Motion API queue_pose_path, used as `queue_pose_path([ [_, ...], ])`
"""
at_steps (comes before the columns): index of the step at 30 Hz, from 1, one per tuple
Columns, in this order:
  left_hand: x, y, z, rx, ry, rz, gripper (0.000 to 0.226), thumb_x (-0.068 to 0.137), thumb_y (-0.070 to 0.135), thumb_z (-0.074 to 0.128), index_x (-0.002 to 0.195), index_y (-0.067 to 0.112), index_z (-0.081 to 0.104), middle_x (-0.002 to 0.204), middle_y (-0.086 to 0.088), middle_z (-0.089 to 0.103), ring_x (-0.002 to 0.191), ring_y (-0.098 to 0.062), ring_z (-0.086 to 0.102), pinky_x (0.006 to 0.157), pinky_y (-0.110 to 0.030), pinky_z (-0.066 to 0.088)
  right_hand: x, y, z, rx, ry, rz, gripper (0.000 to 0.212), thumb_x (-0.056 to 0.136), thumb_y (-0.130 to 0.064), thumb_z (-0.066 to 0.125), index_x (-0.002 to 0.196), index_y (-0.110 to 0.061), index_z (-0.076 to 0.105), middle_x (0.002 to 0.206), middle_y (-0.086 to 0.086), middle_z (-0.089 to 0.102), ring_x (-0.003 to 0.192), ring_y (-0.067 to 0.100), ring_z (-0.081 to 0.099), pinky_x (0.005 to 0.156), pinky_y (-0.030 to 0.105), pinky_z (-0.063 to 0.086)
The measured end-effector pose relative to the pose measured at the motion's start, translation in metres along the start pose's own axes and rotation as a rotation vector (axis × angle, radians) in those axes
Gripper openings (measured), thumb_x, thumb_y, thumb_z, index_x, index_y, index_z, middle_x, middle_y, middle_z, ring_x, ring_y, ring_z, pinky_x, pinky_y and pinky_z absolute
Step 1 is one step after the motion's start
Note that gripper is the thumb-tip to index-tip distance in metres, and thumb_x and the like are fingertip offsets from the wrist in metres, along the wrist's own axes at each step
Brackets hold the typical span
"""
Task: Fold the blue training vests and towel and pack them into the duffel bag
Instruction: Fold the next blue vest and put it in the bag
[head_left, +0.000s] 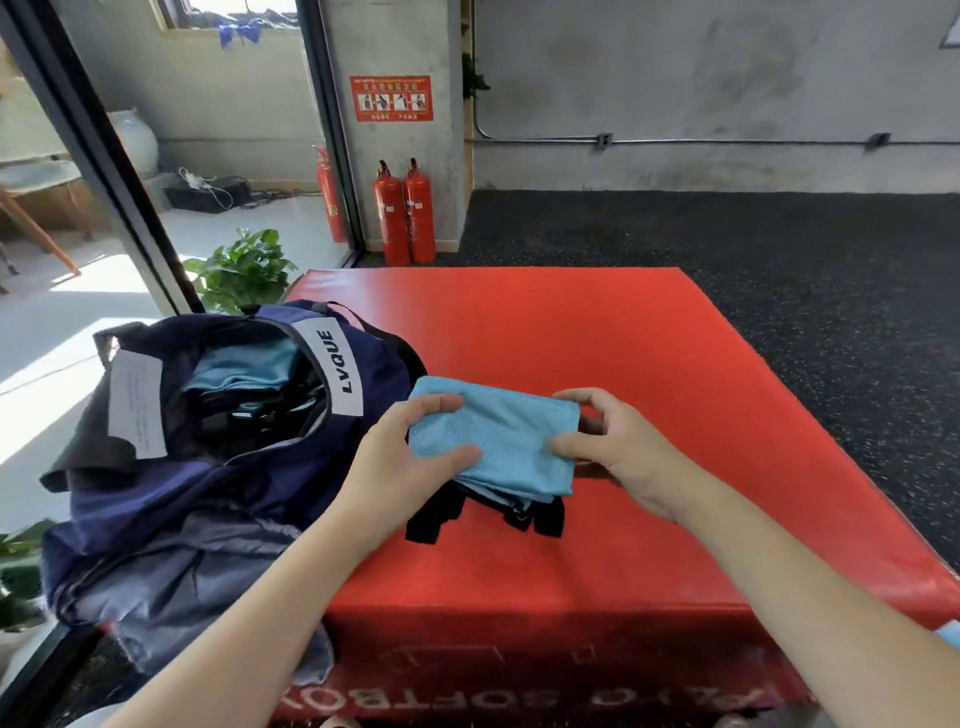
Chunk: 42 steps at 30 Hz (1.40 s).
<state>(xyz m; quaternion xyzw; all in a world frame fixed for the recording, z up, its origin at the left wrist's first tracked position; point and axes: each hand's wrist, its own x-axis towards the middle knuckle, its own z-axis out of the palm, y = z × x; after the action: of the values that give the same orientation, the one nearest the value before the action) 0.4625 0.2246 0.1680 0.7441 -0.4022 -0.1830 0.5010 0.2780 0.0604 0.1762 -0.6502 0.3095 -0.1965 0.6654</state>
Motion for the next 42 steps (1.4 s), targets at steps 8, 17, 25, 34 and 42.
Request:
queue_pose_path([
  [8,-0.030,-0.011,-0.046,-0.116,0.280,0.067,0.050,0.075,0.030,0.086,0.118,0.044,0.065,0.119,0.021,0.061,0.116,0.007,0.053,0.100,-0.018,0.040,-0.007,0.001,0.085,-0.161,0.292,-0.414,0.025,0.093,-0.012,0.070,0.092,-0.025,0.049,0.088,-0.005,0.062,0.073,0.011,0.057,0.068,0.035,0.048],
  [17,-0.043,-0.042,-0.120,-0.077,0.726,0.027,0.047,0.076,0.039,0.085,0.118,0.038,0.064,0.119,0.018,0.061,0.114,0.006,0.053,0.099,-0.014,0.039,0.025,-0.033,0.194,-0.272,0.066,-0.501,0.021,0.092,-0.018,0.069,0.108,-0.032,0.069,0.089,-0.016,0.064,0.064,0.004,0.054,0.061,0.011,0.038],
  [25,-0.020,-0.073,-0.171,-0.040,0.895,-0.033,0.054,0.083,0.035,0.080,0.132,0.034,0.056,0.128,0.012,0.056,0.119,-0.005,0.051,0.102,-0.026,0.040,0.082,-0.051,0.273,-0.370,-0.012,-0.421,0.028,0.089,-0.025,0.070,0.116,-0.029,0.066,0.110,-0.019,0.065,0.084,0.006,0.061,0.086,0.028,0.051],
  [34,0.033,-0.093,-0.183,-0.020,0.712,-0.108,0.057,0.088,0.015,0.076,0.140,0.025,0.054,0.135,0.008,0.057,0.126,-0.007,0.050,0.101,-0.014,0.032,0.131,-0.049,0.299,-0.433,0.035,-0.201,0.042,0.092,-0.010,0.063,0.133,-0.015,0.057,0.108,-0.002,0.064,0.097,0.026,0.068,0.083,0.036,0.053],
  [42,0.070,-0.114,-0.192,-0.187,0.654,-0.147,0.050,0.086,0.014,0.076,0.132,0.027,0.061,0.127,0.012,0.060,0.116,-0.002,0.052,0.081,0.003,0.034,0.166,-0.040,0.306,-0.496,0.086,-0.259,0.047,0.095,-0.014,0.058,0.141,-0.016,0.050,0.122,0.007,0.065,0.047,-0.001,0.049,0.047,0.013,0.037],
])
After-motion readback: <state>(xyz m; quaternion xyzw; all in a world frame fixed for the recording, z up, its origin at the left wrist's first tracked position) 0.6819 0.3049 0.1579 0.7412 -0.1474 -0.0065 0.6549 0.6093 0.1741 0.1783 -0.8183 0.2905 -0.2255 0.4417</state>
